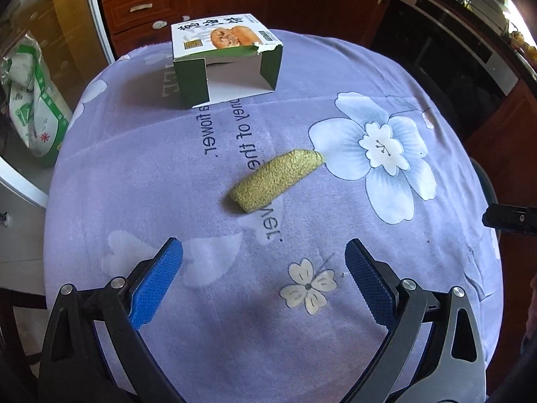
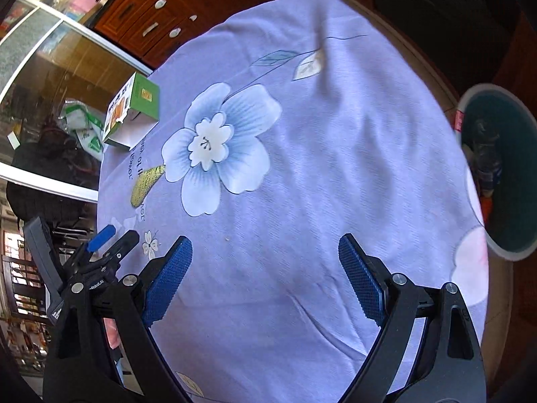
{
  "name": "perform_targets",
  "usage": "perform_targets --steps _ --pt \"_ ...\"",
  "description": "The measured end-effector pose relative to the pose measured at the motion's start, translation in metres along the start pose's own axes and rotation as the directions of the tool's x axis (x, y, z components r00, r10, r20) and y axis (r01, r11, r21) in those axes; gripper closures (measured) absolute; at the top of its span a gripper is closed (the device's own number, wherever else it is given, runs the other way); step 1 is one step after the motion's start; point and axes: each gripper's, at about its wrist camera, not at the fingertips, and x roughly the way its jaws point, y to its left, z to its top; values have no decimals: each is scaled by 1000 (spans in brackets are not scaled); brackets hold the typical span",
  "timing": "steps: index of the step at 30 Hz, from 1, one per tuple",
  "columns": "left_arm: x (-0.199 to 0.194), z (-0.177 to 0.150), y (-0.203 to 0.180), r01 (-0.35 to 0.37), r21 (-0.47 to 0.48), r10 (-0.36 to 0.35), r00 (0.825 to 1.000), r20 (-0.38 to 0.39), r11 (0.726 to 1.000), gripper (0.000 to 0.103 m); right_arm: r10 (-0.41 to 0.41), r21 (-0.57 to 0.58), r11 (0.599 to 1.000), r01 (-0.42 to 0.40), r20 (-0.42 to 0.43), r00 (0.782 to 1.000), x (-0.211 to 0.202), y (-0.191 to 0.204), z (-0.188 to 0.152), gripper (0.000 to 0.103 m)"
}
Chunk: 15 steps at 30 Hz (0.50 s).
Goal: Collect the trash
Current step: 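Move both open tools back toward the snack box and corn cob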
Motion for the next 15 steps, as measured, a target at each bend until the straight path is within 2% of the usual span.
perform_targets --steps 3,7,12,15 --pt "8 8 3 -7 28 7 1000 0 1000 7 -6 -35 999 6 -14 1000 12 16 9 18" --pt "17 15 6 9 42 -9 1000 -12 999 22 2 -64 998 -3 -24 1000 24 28 18 18" --pt "26 22 3 2 81 -1 1000 -8 997 25 8 -77 997 -11 -41 999 38 38 26 18" --pt "28 26 -1 -3 108 3 1000 3 994 34 2 -86 996 -6 -36 999 45 43 33 18"
